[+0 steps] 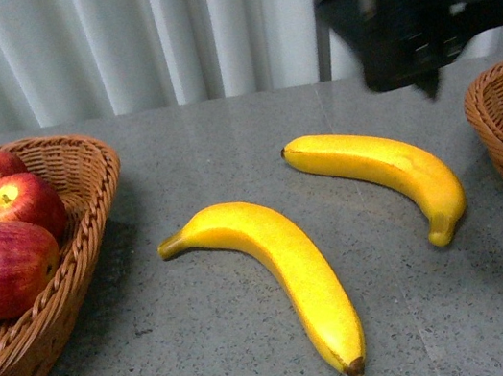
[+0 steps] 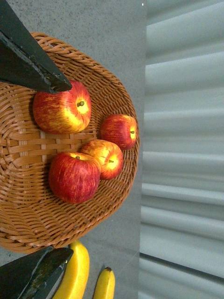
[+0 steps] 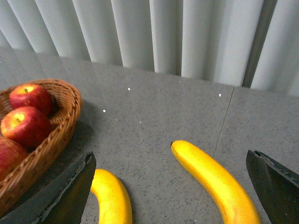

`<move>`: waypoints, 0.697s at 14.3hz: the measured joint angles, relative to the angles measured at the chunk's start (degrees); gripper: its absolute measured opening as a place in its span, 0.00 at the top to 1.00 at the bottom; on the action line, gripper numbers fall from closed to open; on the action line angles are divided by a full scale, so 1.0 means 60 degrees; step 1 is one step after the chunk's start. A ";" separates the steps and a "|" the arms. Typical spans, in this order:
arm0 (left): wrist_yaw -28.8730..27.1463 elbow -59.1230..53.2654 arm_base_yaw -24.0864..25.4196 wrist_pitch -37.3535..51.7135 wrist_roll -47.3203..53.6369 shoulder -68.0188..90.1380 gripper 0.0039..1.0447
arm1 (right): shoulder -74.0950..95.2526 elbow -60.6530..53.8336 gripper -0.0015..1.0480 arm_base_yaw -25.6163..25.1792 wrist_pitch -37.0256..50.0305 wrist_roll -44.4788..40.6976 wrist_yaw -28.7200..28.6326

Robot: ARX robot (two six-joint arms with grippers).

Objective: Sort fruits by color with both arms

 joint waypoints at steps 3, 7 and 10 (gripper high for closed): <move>0.0000 0.0000 0.0000 0.0000 0.0000 0.0000 0.06 | 0.2936 0.2881 0.06 0.0918 -0.2335 0.0062 0.0488; -0.0004 0.0000 0.0000 0.0000 0.0000 0.0000 0.06 | 0.3249 0.3118 0.06 0.1537 -0.4073 0.0273 0.0299; -0.0004 0.0000 0.0000 0.0000 -0.0004 0.0000 0.06 | 0.3421 0.3169 0.06 0.1643 -0.4612 0.0364 0.0211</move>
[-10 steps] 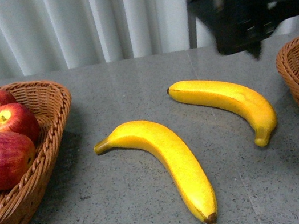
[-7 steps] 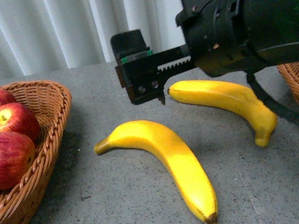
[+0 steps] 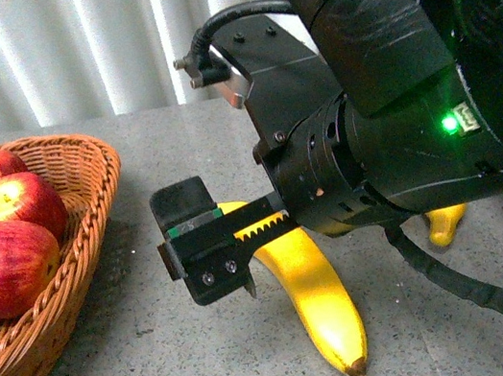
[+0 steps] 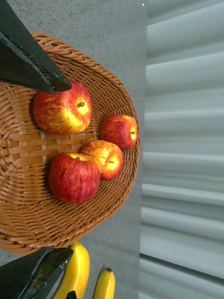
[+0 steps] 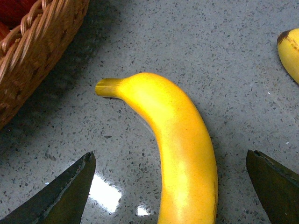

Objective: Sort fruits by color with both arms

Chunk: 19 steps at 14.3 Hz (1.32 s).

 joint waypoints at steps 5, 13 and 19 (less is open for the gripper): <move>0.0000 0.0000 0.0000 0.0000 0.0004 0.0000 0.06 | 0.0437 -0.0353 0.06 0.0262 -0.0036 -0.0444 0.0302; 0.0000 0.0000 0.0000 0.0000 0.0000 0.0000 0.06 | 0.0561 -0.0550 0.52 0.0364 0.0433 -0.0736 0.0554; 0.0000 0.0000 0.0000 0.0000 0.0004 0.0000 0.06 | -0.0699 -0.0441 0.68 -0.0878 0.0984 -0.0361 0.0361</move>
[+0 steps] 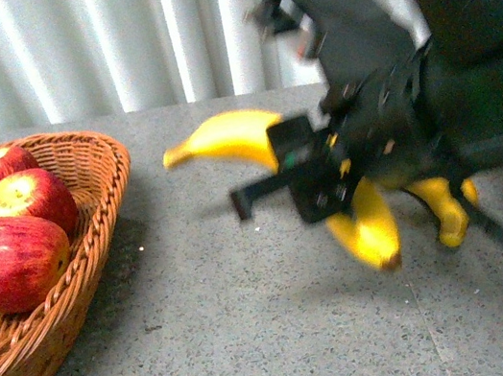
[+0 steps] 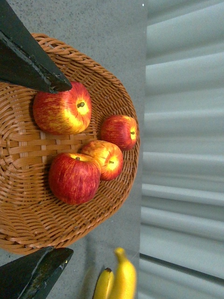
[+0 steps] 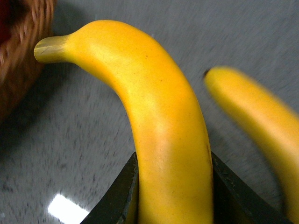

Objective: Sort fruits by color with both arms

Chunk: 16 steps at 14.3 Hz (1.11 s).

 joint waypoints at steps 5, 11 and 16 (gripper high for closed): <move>-0.0004 0.0000 0.0000 -0.0004 -0.0004 0.0000 0.06 | -0.3031 -0.2208 0.68 -0.4484 0.0419 -0.2197 -0.1752; 0.0000 0.0000 0.0000 0.0000 -0.0004 0.0000 0.06 | -0.3045 -0.2663 0.68 -0.5559 0.0109 -0.2605 -0.2113; 0.0000 0.0000 0.0000 0.0004 -0.0004 0.0000 0.06 | -0.3504 -0.2754 0.47 -0.6229 -0.0557 -0.3169 -0.2663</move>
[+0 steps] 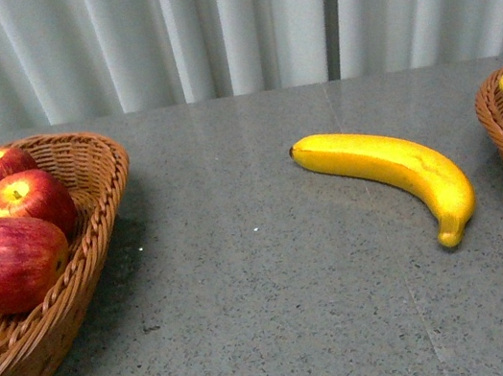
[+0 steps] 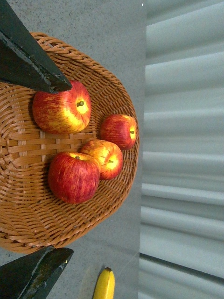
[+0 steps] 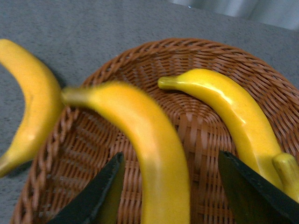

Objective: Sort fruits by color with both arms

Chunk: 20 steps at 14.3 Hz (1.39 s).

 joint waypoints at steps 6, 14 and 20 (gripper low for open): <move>0.0000 0.0000 0.0000 -0.0004 0.0004 0.0000 0.06 | 0.0648 0.1738 0.06 0.2943 0.0499 0.0805 0.1009; 0.0000 0.0000 0.0000 -0.0004 0.0004 0.0000 0.06 | 0.6073 0.6481 0.06 0.4947 -0.1610 0.0769 0.0929; 0.0000 0.0000 0.0000 -0.0004 0.0004 0.0000 0.06 | 0.6142 0.6546 0.06 0.4033 -0.2765 0.0015 0.0510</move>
